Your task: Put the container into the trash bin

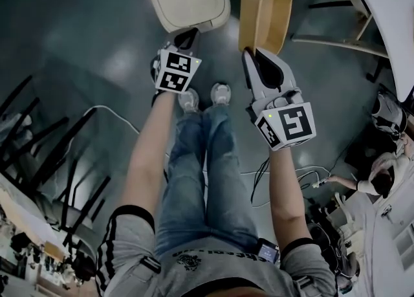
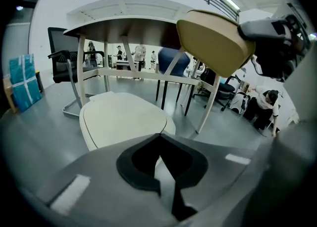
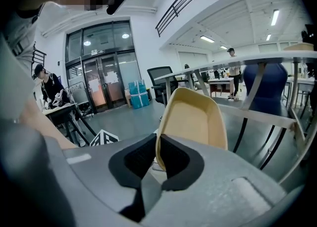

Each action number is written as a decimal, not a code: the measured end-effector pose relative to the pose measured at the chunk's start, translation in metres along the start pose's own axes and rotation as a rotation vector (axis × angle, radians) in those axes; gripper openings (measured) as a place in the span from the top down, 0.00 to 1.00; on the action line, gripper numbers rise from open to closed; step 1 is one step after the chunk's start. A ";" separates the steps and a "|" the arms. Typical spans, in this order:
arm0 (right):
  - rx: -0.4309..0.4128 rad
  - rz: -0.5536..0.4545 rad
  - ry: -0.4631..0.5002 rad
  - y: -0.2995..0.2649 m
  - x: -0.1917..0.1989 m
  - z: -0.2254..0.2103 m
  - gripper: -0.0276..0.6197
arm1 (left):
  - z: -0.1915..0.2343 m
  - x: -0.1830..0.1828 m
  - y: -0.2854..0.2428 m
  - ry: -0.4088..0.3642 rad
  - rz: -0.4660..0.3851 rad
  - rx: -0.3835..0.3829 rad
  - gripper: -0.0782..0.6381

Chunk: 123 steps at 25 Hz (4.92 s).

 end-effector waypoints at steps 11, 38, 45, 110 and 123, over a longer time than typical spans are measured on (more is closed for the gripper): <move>0.014 0.013 -0.018 0.005 0.005 -0.017 0.91 | 0.005 0.012 -0.024 -0.014 0.182 -0.055 0.88; -0.008 0.020 0.015 0.010 0.004 -0.015 0.91 | 0.011 0.007 -0.014 0.017 0.134 -0.033 0.87; -0.032 0.013 0.029 0.003 -0.003 -0.017 0.91 | 0.024 -0.033 0.023 0.066 -0.105 -0.061 0.87; -0.428 0.474 0.242 -0.190 0.061 -0.015 0.92 | 0.036 -0.110 0.230 0.206 -0.663 -0.465 0.87; -0.402 0.589 0.255 -0.228 0.086 -0.016 0.92 | 0.046 -0.089 0.238 0.226 -0.638 -0.486 0.87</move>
Point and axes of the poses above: the fingertips, and each gripper's own axes: y backward along the fingers, z to its left, x out of its underside, the point moved 4 cm from there along y, backward along the fingers, and after that the axes turned 2 degrees about y, right-handed, at the moved point
